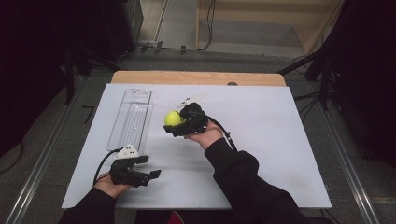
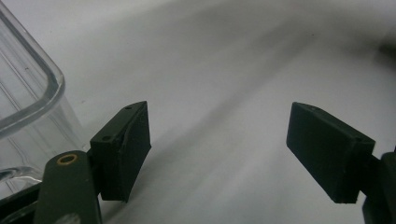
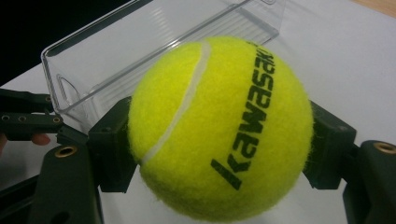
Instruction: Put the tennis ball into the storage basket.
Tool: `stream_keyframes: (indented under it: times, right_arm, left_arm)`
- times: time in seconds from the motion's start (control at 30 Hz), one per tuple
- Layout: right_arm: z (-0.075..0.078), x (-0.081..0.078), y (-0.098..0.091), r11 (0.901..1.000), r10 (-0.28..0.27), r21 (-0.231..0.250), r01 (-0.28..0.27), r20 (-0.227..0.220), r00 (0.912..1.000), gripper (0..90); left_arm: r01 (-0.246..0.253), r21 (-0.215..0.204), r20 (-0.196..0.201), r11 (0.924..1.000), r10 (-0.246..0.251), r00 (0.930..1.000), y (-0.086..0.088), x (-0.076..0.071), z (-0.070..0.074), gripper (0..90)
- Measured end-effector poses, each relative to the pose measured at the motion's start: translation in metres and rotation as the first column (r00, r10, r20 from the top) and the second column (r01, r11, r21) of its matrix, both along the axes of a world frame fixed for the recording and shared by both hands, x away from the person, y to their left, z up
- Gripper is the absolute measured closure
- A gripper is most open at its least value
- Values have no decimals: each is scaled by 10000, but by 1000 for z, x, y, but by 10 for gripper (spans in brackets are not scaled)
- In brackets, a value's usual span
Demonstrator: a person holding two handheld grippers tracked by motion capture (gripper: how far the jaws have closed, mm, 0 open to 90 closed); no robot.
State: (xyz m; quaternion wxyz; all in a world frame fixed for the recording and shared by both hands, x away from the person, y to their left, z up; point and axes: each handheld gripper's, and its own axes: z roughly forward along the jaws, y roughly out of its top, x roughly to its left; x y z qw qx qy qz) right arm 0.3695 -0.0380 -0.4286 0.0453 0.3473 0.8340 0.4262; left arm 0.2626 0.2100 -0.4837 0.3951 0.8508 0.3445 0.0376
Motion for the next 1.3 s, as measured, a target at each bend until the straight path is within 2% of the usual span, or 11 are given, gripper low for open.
stream_keyframes:
  times: [0.43,1.3]
  right_arm:
    - [2,5,15,9999,119,37,-119,81,9999,240]
    - [8,24,52,9993,332,153,-330,-128,9994,240]
  left_arm:
    - [-34,32,96,10000,34,9999,0,-1,0,227]
    - [-21,1,107,10000,21,9999,1,-1,1,228]
